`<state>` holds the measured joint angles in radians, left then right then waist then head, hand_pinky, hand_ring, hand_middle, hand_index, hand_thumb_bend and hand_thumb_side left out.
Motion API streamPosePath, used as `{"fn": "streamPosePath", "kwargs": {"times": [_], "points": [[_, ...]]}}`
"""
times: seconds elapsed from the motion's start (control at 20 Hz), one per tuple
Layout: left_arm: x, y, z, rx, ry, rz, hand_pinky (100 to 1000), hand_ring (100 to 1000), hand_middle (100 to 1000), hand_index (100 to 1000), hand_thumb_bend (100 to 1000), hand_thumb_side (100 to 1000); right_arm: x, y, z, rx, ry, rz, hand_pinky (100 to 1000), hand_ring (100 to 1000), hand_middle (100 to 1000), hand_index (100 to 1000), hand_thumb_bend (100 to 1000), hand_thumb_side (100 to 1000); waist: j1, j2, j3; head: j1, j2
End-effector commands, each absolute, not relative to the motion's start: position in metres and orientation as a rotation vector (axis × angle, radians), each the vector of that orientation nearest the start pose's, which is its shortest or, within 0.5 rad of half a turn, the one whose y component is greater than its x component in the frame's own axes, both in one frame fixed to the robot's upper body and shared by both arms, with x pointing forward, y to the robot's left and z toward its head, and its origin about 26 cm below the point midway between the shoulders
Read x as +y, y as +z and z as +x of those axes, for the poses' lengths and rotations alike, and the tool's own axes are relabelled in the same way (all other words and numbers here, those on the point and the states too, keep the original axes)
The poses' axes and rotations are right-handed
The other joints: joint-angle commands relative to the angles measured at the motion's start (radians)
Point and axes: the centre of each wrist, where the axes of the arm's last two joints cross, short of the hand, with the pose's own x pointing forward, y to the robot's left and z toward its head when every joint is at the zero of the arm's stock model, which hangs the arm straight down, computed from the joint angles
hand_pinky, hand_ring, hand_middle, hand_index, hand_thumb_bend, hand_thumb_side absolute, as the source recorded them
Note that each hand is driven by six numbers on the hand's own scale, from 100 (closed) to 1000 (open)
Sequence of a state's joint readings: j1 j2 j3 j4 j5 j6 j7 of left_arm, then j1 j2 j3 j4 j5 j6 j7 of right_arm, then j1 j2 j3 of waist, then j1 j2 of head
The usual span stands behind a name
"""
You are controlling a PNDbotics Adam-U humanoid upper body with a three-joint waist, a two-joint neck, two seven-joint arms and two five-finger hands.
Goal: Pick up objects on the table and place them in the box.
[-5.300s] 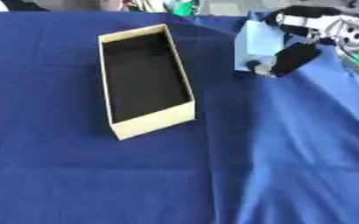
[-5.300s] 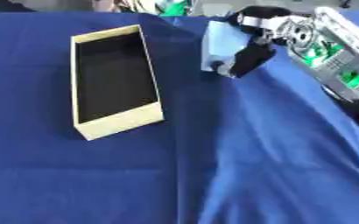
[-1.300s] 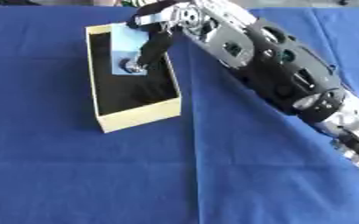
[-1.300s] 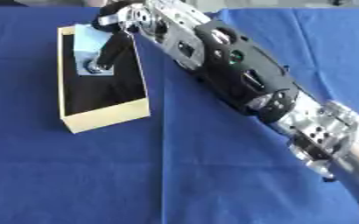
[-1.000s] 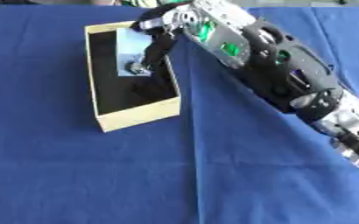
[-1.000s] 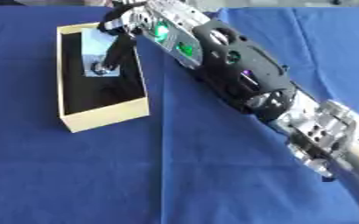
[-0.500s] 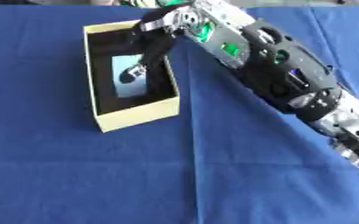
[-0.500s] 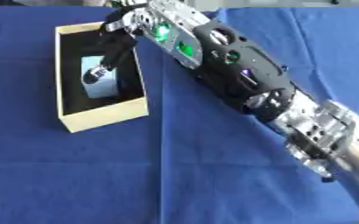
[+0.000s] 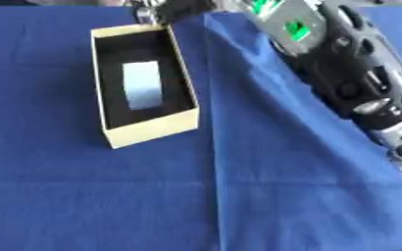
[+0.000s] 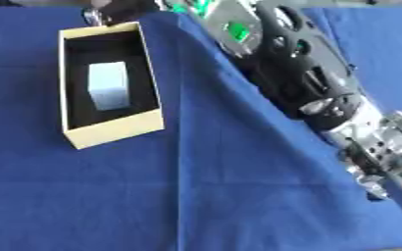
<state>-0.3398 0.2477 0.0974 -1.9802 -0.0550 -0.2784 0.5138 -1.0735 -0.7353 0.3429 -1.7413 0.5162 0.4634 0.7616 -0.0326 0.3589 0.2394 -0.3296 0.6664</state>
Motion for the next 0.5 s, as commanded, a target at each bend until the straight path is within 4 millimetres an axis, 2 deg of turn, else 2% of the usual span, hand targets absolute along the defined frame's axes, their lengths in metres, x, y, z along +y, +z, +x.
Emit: {"fn": "streamPosePath", "kwargs": {"times": [0.05, 0.2, 0.35, 0.5], "points": [[0.274, 0.216, 0.302, 3.497, -0.474, -0.569, 490, 732, 624, 731, 100, 711, -0.219, 0.418, 0.284, -1.729, 1.343, -0.935, 793, 897, 831, 884, 100, 980, 0.014, -0.015, -0.008, 0.02, -0.006], [0.276, 0.216, 0.302, 3.489, -0.483, -0.584, 490, 732, 624, 731, 100, 709, -0.241, 0.42, 0.27, -1.852, 1.216, -0.94, 786, 873, 799, 859, 100, 970, 0.022, -0.011, -0.02, 0.039, -0.011], [0.277, 0.216, 0.302, 3.478, -0.497, -0.597, 489, 731, 624, 731, 100, 697, -0.265, 0.416, 0.268, -2.005, 1.081, -0.889, 778, 836, 766, 845, 100, 930, 0.032, -0.007, -0.032, 0.056, -0.015], [0.278, 0.217, 0.302, 3.466, -0.513, -0.609, 489, 730, 624, 731, 100, 705, -0.287, 0.408, 0.268, -2.219, 0.867, -0.766, 773, 821, 759, 846, 100, 932, 0.043, -0.001, -0.042, 0.071, -0.019]]}}
